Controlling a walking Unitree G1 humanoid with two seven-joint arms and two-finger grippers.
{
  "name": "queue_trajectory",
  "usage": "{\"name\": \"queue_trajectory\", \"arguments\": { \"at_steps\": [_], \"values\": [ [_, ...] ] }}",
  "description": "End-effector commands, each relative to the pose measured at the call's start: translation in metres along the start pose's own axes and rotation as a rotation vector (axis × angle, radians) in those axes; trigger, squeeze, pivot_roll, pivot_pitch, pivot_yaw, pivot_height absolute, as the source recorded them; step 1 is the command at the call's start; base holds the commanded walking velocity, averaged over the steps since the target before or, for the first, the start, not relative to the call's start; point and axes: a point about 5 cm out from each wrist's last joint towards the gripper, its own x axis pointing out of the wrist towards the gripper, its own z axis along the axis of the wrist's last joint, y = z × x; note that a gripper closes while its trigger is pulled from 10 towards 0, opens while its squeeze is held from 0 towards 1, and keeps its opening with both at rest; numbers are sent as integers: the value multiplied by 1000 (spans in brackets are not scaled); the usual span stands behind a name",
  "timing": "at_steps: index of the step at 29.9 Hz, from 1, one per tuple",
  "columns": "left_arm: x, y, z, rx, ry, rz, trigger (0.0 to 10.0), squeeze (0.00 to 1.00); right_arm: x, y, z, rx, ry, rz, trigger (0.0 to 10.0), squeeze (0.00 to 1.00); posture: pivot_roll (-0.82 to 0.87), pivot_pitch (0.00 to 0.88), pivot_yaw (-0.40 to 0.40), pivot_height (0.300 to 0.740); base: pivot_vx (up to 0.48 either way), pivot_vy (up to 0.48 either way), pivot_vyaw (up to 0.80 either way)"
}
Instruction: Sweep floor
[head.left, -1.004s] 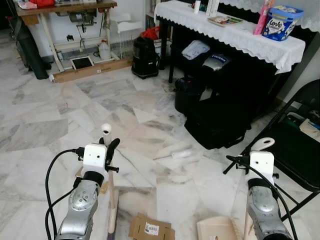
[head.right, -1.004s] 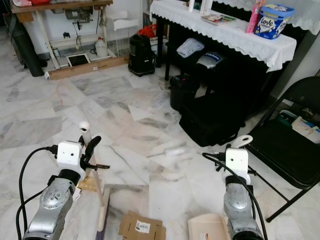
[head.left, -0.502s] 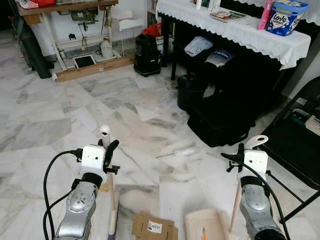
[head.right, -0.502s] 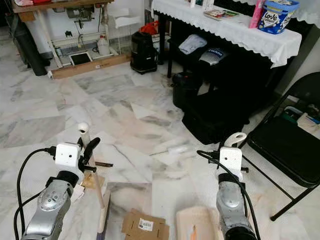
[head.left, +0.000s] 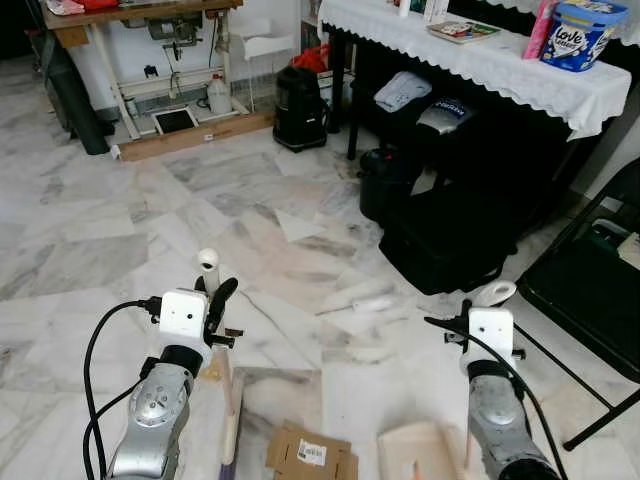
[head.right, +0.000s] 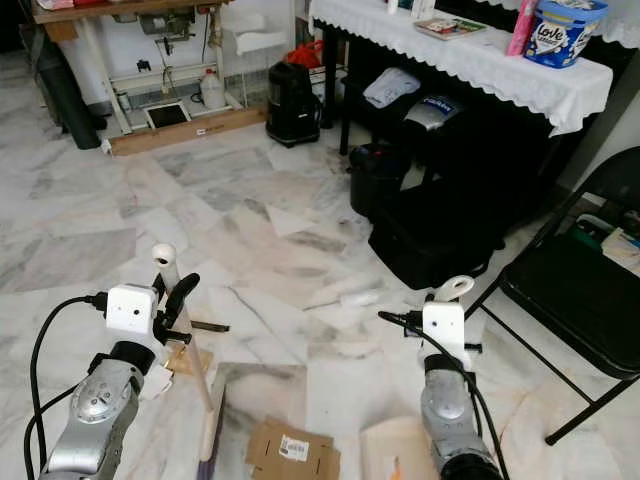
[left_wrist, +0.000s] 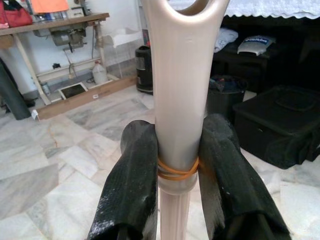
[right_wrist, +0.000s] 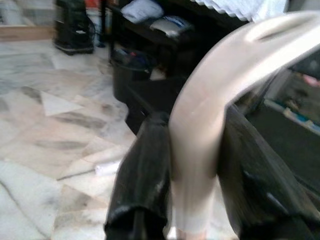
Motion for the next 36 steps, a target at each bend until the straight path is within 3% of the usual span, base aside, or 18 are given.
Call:
{"name": "queue_trajectory", "arguments": {
  "at_steps": [1, 10, 12, 16, 19, 28, 36],
  "values": [
    [-1, 1, 7, 13, -21, -19, 10000, 0, 1, 2, 0, -6, 7, 5, 10000, 0, 92, 52, -9, 740, 0, 0, 0],
    [-2, -3, 6, -2, -3, -48, 10000, 0, 2, 1, -2, -24, 25, 14, 10000, 0, 94, 52, -12, 740, 0, 0, 0],
    [-2, -3, 6, -3, -6, -49, 10000, 0, 3, -1, 1, -17, 5, 2, 10000, 0, 91, 45, -11, 740, 0, 0, 0],
    [1, -1, 10, -1, -21, -41, 10000, 0, 11, -8, 24, 30, -137, -50, 10000, 0, 87, 39, -9, 740, 0, 0, 0],
    [2, -1, 10, 0, -25, -41, 10000, 0, 13, -9, 26, 30, -143, -53, 10000, 0, 88, 36, -9, 740, 0, 0, 0],
    [0, 2, 12, 13, -37, -35, 10000, 0, 13, -9, 14, 41, -52, -67, 10000, 0, 98, 40, -7, 740, 0, 0, 0],
    [-3, -1, 11, 5, -13, -73, 10000, 0, 5, -7, -12, 65, 142, -82, 10000, 0, 107, 62, 0, 740, 0, 0, 0]
  ]
}}
